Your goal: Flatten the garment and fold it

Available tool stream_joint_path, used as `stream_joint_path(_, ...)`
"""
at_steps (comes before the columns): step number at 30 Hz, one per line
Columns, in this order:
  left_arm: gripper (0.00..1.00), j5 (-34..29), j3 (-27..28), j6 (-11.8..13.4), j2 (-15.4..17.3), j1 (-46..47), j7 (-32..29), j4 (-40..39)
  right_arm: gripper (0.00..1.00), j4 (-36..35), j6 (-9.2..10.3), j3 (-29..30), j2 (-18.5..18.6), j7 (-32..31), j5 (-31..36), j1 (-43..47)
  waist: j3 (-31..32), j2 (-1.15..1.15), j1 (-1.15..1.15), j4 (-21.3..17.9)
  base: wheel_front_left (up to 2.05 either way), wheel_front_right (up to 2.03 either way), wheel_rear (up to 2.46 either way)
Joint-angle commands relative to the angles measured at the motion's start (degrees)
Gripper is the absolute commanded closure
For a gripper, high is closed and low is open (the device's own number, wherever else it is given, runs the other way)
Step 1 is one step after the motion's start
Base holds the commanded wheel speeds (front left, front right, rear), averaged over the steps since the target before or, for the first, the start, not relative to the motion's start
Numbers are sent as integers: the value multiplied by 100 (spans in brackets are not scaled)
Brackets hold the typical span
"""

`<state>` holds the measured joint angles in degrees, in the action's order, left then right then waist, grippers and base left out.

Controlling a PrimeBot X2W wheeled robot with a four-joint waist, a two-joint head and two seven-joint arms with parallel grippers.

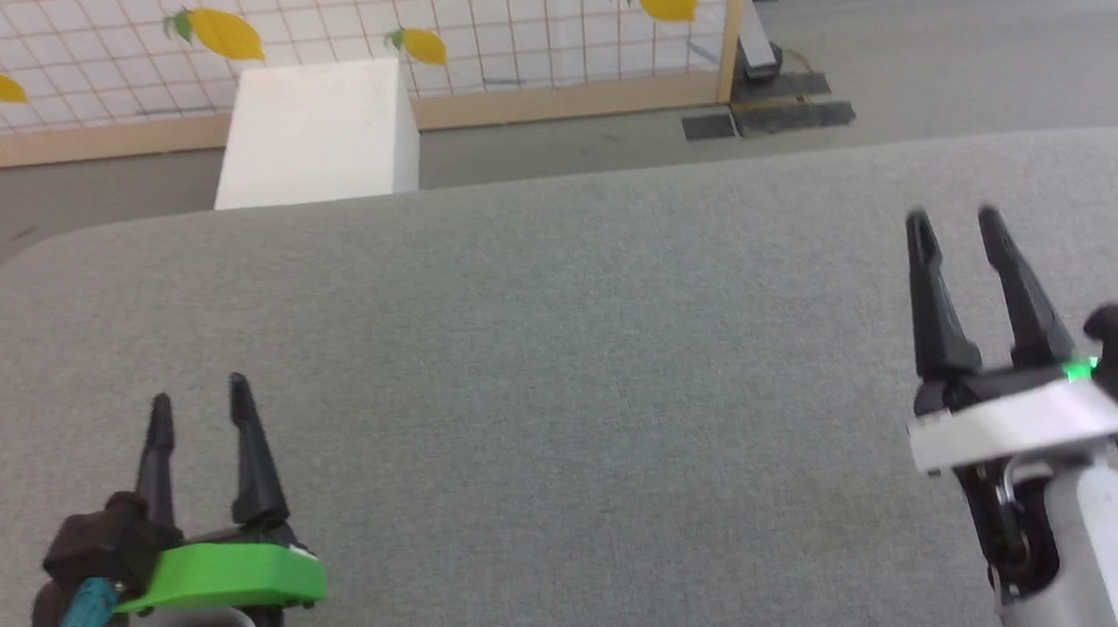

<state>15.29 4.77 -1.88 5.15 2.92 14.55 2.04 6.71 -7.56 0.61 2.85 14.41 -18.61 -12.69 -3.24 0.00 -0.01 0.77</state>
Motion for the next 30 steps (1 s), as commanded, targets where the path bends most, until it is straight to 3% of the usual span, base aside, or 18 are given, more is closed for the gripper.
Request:
stream_joint_path(1, 0, -66, -50, 25, -42, 23, 36, 56, 0, 59, 8, 36, 4, 50, -25, 155, 126, 0, 1, 100, 0, 0, 0)
stream_joint_path(10, 0, -260, -394, 3, -112, -100, 43, 507, 0, 93, 8, 131, 3, 58, 458, 959, 212, 0, 1, -51, 0, 0, 0)
stream_joint_path(24, 0, -320, -600, -18, -184, -302, 44, 927, 0, 257, 8, 143, 3, 58, 427, 1329, 251, 0, 1, -128, 0, 0, 0)
stream_joint_path(25, 100, -285, -593, -14, -162, -263, 16, 928, 100, 248, 0, 149, 2, 29, 435, 1278, 251, 0, 1, -128, 0, 0, 0)
stream_joint_path(30, 100, -293, -587, -12, -162, -261, -3, 910, 100, 238, 0, 149, 1, 6, 450, 1277, 252, 0, 1, -128, 0, 0, 0)
